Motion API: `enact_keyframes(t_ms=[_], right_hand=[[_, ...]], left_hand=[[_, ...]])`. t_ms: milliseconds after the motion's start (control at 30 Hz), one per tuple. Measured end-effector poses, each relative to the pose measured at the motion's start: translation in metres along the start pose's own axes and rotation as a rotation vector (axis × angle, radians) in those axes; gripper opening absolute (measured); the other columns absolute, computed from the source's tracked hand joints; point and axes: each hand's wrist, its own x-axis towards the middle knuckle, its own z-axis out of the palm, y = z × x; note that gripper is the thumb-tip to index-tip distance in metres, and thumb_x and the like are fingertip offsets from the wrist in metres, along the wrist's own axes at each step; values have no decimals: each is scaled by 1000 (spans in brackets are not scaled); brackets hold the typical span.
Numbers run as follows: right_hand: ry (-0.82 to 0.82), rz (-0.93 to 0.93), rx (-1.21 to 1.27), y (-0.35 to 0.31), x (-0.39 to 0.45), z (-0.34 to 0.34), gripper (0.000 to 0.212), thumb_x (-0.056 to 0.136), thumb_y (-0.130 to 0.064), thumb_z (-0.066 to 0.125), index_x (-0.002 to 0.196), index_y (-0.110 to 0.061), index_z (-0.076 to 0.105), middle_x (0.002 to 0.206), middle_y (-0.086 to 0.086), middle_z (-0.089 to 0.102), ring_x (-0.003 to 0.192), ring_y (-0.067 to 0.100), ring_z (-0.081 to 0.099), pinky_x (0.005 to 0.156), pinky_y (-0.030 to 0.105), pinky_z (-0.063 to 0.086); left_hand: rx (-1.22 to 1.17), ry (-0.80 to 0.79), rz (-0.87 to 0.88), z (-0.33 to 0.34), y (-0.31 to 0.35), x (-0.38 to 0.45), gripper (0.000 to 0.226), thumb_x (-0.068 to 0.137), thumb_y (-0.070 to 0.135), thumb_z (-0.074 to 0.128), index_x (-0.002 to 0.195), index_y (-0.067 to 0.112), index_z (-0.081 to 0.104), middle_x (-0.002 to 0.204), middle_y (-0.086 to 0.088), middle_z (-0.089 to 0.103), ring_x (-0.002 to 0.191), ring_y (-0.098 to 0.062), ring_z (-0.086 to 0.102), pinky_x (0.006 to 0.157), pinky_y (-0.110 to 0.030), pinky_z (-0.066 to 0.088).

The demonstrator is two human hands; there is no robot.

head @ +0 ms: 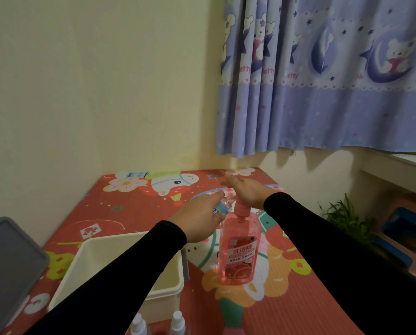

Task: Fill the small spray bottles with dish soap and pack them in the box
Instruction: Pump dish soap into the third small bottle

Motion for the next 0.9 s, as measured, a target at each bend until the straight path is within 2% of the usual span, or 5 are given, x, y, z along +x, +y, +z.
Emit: enact_keyframes(t_ms=[400,567,733,900], right_hand=[[7,-24,39,-4,4,-12,61,101,-51,12,141,-21,47,149,-1,43,138,17,38,113,32,26],[-3,-7,-6,3,4,1,62,102,-48,11,140,-16,48,149,2,44,138,18,38,114,33,24],[-16,1,-30,0,4,-4,63,101,-51,11,142,-17,45,151,1,41,140,17,35,116,33,22],[25,-36,-65,-6,3,-15,62,101,-51,9,142,-21,45,150,1,42,139,16,36,111,28,24]], left_hand=[[-40,36,14,-6,-1,3,52,99,35,46,147,20,32,147,-5,43,130,-24,43,96,-28,35],[-15,5,1,2,0,0,57,101,34,43,152,19,22,155,-4,32,138,-22,35,102,-28,32],[-15,-4,0,-4,1,0,55,101,34,44,151,20,25,151,-5,38,134,-23,40,99,-27,33],[-17,23,11,-12,2,2,54,100,34,45,149,20,27,148,-5,41,131,-23,43,101,-32,37]])
